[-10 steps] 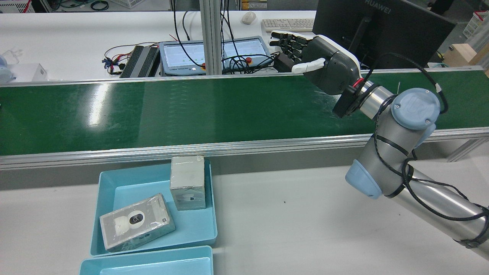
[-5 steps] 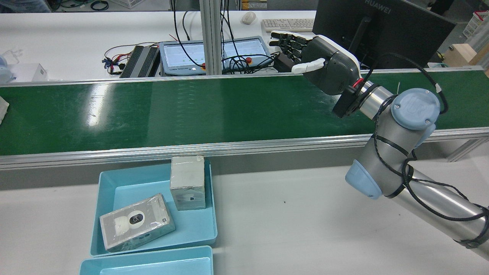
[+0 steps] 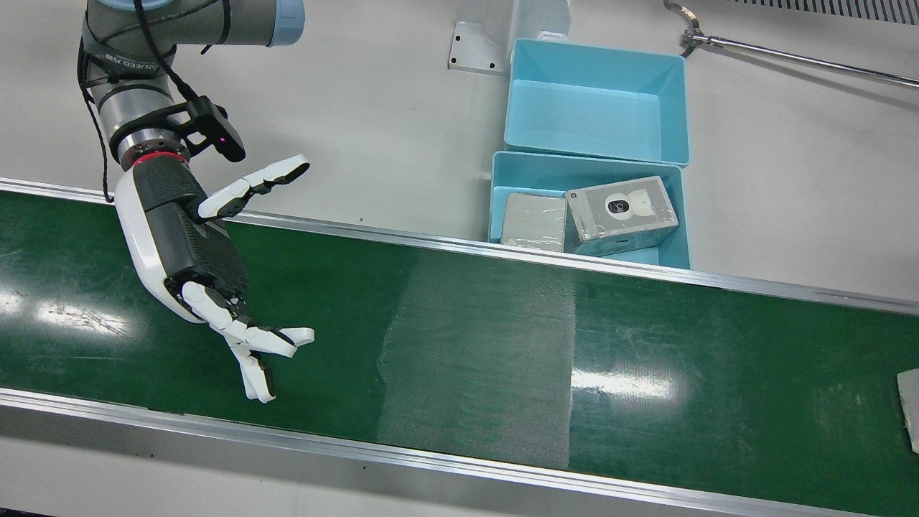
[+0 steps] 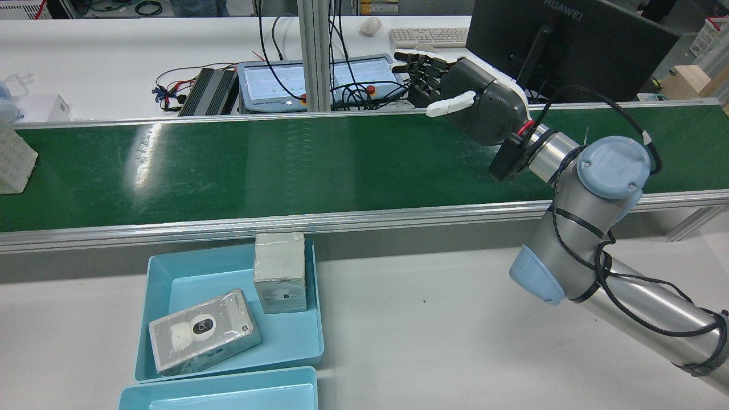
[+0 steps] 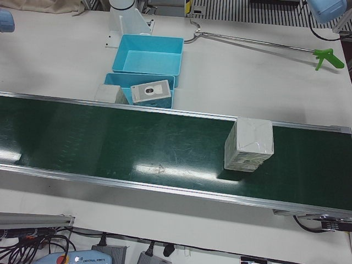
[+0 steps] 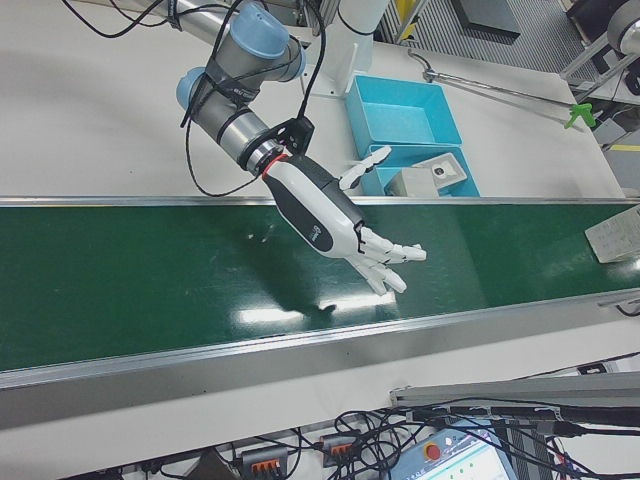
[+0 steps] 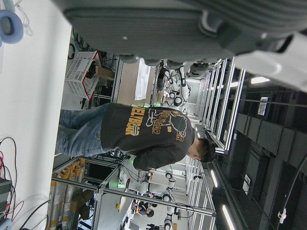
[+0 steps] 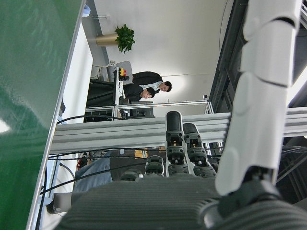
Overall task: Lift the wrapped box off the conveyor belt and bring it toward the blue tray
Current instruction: 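Move the right hand along the belt toward the approaching wrapped box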
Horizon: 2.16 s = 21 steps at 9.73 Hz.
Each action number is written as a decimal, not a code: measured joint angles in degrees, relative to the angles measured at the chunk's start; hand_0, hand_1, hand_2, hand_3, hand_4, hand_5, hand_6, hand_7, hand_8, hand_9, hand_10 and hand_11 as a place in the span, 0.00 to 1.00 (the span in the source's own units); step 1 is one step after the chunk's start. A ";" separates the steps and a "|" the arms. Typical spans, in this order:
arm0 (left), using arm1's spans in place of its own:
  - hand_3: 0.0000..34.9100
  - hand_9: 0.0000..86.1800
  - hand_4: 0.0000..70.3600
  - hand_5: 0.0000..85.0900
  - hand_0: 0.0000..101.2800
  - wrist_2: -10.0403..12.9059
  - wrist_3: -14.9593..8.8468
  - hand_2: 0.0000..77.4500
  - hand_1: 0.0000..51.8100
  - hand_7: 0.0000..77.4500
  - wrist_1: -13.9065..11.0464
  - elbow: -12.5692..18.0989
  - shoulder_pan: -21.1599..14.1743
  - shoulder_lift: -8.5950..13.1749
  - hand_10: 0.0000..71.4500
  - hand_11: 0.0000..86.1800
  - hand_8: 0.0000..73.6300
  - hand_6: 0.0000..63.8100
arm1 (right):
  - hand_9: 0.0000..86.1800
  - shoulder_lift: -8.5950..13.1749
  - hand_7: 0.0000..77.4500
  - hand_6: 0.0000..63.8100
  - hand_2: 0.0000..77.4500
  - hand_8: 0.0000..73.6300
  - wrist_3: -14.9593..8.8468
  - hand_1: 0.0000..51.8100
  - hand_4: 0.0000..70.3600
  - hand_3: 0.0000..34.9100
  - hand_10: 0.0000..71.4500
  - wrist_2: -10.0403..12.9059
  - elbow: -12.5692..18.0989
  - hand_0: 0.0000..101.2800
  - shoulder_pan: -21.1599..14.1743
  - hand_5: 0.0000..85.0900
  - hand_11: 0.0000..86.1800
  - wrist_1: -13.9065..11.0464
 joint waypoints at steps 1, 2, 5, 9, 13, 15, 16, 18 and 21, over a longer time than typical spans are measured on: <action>0.00 0.00 0.00 0.01 0.00 0.00 0.00 0.01 0.00 0.01 0.00 0.00 0.00 0.00 0.01 0.01 0.01 0.01 | 0.07 0.10 0.36 0.14 0.06 0.06 -1.37 0.21 0.23 0.00 0.00 0.29 1.63 0.46 -0.38 0.15 0.01 -3.16; 0.00 0.01 0.00 0.01 0.00 0.00 0.00 0.01 0.00 0.01 0.00 0.00 0.00 0.00 0.00 0.01 0.01 0.01 | 0.07 0.22 0.36 0.14 0.06 0.06 -2.77 0.21 0.23 0.00 0.00 1.06 3.76 0.46 -0.57 0.15 0.01 -7.41; 0.00 0.00 0.00 0.01 0.00 0.00 0.00 0.01 0.00 0.01 0.00 0.00 0.00 0.00 0.01 0.01 0.01 0.01 | 0.03 0.38 0.21 0.08 0.08 0.03 -4.28 0.20 0.12 0.00 0.00 3.41 6.82 0.46 -0.96 0.11 0.01 -13.89; 0.00 0.00 0.01 0.01 0.00 0.00 0.00 0.01 0.00 0.01 0.00 0.00 0.00 0.00 0.00 0.01 0.01 0.01 | 0.04 0.06 0.21 0.10 0.10 0.04 -4.44 0.21 0.14 0.00 0.00 3.58 4.59 0.44 -1.69 0.09 0.01 -8.04; 0.00 0.00 0.00 0.01 0.00 0.00 0.00 0.01 0.00 0.01 0.00 0.00 0.00 0.00 0.00 0.01 0.01 0.01 | 0.05 0.26 0.23 0.12 0.08 0.04 -3.36 0.15 0.16 0.00 0.00 3.51 1.77 0.42 -2.84 0.11 0.01 -4.57; 0.00 0.01 0.00 0.01 0.00 0.00 0.00 0.01 0.00 0.01 0.00 0.00 0.00 0.00 0.00 0.01 0.01 0.00 | 0.05 0.41 0.23 0.12 0.11 0.04 -2.86 0.18 0.16 0.00 0.00 3.59 1.50 0.44 -3.32 0.11 0.01 -4.48; 0.00 0.01 0.01 0.01 0.00 0.00 0.00 0.01 0.00 0.01 0.00 0.00 0.00 0.00 0.01 0.01 0.01 0.00 | 0.05 0.41 0.22 0.10 0.11 0.04 -2.82 0.18 0.13 0.00 0.00 3.61 1.45 0.44 -3.41 0.12 0.01 -4.46; 0.00 0.00 0.00 0.01 0.00 0.00 0.00 0.01 0.00 0.01 0.00 0.00 0.00 0.00 0.00 0.01 0.01 0.01 | 0.05 0.42 0.22 0.10 0.11 0.04 -2.61 0.18 0.14 0.00 0.00 3.65 1.45 0.44 -3.41 0.11 0.01 -4.45; 0.00 0.00 0.00 0.01 0.00 0.00 0.00 0.01 0.00 0.01 0.00 0.00 0.00 0.00 0.00 0.01 0.01 0.01 | 0.08 0.42 0.27 0.13 0.08 0.06 -2.47 0.17 0.19 0.00 0.00 3.66 1.43 0.43 -3.39 0.13 0.01 -4.45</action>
